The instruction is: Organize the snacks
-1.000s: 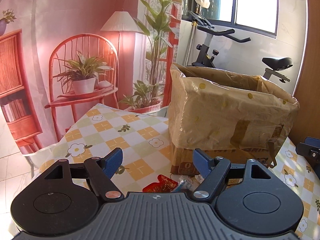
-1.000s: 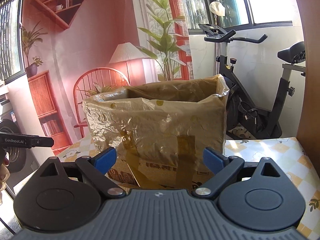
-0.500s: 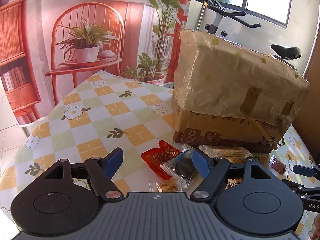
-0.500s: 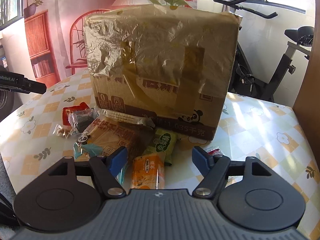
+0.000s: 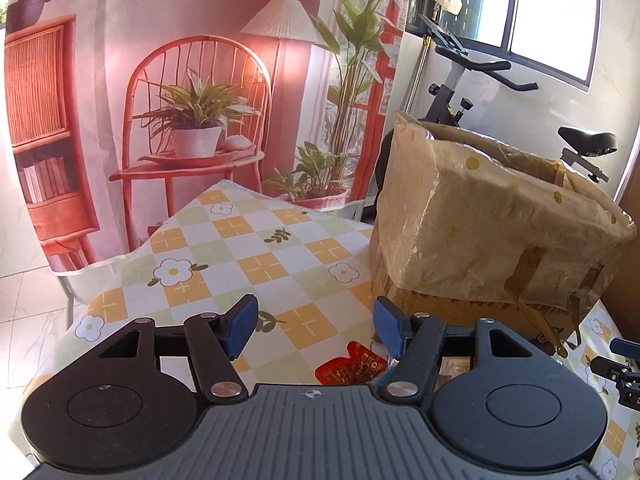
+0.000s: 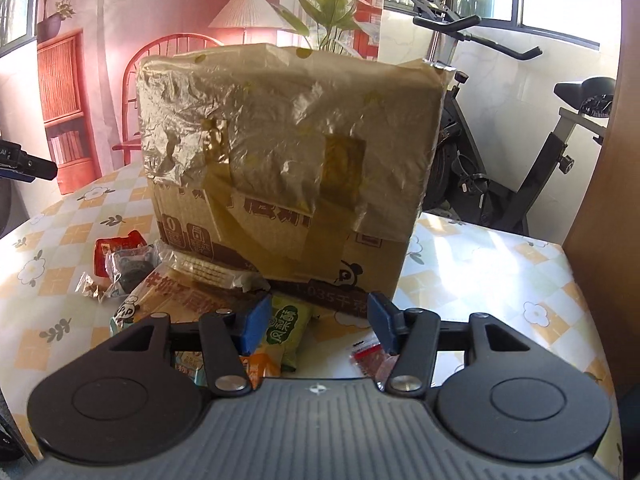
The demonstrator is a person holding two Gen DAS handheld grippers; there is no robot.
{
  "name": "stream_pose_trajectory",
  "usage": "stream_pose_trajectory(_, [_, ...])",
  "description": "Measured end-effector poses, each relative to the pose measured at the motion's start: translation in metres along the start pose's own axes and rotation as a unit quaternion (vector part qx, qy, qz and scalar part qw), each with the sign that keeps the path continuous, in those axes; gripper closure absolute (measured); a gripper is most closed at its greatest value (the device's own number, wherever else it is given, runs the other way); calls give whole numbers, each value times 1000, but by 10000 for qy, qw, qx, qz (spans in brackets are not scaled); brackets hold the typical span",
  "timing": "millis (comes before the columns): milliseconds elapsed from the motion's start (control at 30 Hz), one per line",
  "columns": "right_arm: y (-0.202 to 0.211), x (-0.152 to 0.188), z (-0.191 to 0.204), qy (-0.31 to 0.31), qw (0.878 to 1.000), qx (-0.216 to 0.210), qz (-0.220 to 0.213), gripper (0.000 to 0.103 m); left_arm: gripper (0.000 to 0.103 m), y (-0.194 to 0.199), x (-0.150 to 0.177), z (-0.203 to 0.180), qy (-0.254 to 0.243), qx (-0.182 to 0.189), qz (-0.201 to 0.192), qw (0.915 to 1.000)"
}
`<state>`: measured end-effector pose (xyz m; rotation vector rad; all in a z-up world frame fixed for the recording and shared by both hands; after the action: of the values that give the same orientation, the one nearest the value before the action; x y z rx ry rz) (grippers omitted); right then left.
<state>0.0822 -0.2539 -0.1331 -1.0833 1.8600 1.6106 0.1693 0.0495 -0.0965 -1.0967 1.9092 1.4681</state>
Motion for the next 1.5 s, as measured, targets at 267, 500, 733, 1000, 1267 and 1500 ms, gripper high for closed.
stream_pose_trajectory(267, [-24,7,-39,38,9999,91,133,45,37,-10,-17,-15,103,74,-210,9997])
stream_pose_trajectory(500, [-62,44,-48,221,9973,-252,650,45,42,-26,7,-28,366,36,94,9993])
stream_pose_trajectory(733, [-78,66,-55,-123,9954,-577,753,45,42,-34,19,-27,167,-176,221,9995])
stream_pose_trajectory(1000, [-74,71,-48,-145,9955,-602,717,43,42,-47,39,0,203,-425,675,9966])
stream_pose_trajectory(1267, [-64,74,-49,-624,9961,-205,597,56,52,-58,55,24,458,-419,1143,9915])
stream_pose_trajectory(1500, [-60,77,-54,-706,9961,-60,523,56,67,-69,76,20,210,-277,1504,9880])
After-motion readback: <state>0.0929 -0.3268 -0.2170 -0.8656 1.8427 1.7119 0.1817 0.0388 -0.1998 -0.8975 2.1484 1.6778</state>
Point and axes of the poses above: each gripper's, at about its wrist camera, not at the fingertips, and y roughly against the way its jaws point, z to its left, x to its underside, the point moved 4 cm from there along -y, roughly the way its jaws point, and after that the axes turned 14 degrees about y, right-handed, at the moved point
